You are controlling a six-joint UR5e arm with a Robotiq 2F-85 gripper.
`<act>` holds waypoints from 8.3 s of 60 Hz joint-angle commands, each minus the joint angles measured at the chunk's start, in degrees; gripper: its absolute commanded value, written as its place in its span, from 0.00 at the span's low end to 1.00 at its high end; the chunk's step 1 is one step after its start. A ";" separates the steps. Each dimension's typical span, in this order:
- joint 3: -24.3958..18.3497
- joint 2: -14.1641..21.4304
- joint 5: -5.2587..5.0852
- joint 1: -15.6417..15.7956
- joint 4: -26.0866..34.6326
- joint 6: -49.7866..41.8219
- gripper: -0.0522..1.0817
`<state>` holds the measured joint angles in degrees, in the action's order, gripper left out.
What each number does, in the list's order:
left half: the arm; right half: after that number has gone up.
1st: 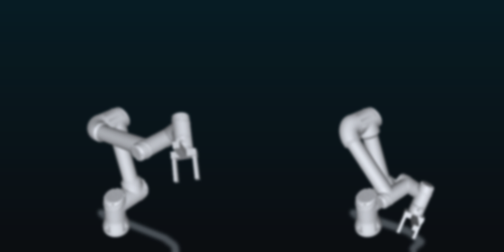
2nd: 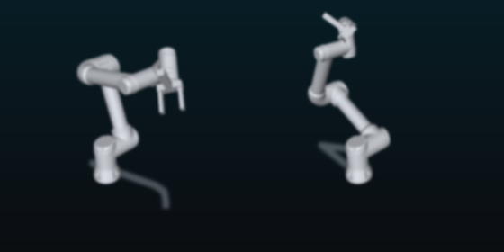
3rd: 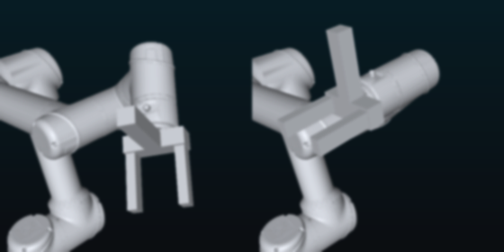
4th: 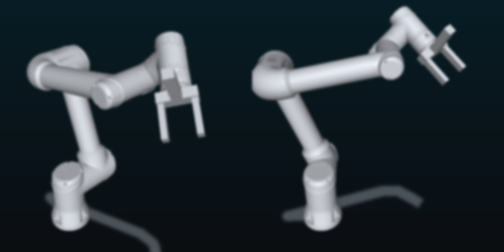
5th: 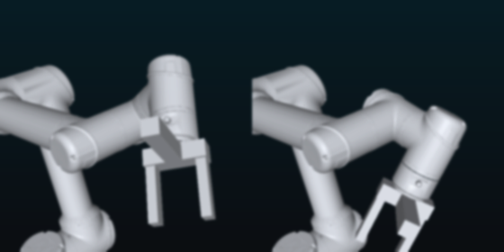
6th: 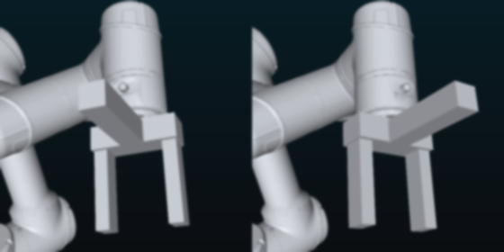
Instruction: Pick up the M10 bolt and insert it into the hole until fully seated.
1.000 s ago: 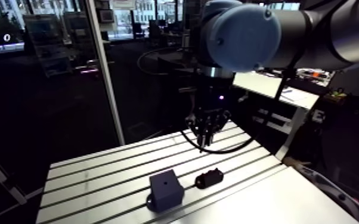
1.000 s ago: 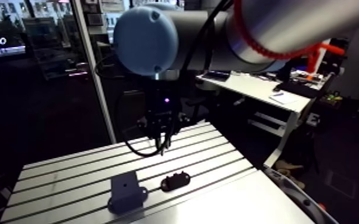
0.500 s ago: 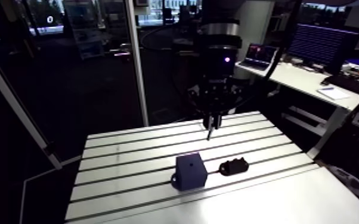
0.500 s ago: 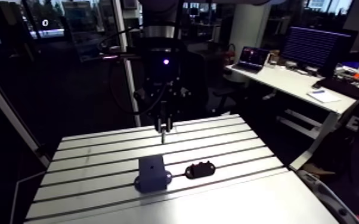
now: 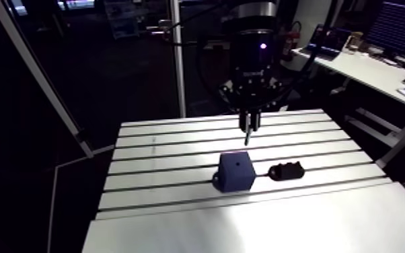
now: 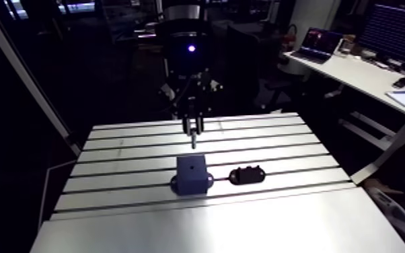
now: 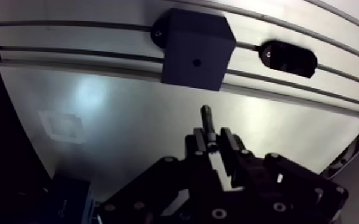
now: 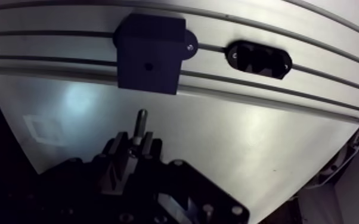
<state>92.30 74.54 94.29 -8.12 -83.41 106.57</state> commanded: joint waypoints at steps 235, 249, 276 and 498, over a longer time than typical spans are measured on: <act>6.88 -2.60 0.59 1.09 -10.67 -2.63 1.00; 7.06 -2.61 0.59 0.91 -10.83 -2.55 1.00; 7.15 -2.61 0.50 0.99 -11.11 -2.55 1.00; 9.08 -2.45 0.51 0.84 -15.94 -2.20 0.05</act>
<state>101.20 71.71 94.80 -7.19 -98.29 104.18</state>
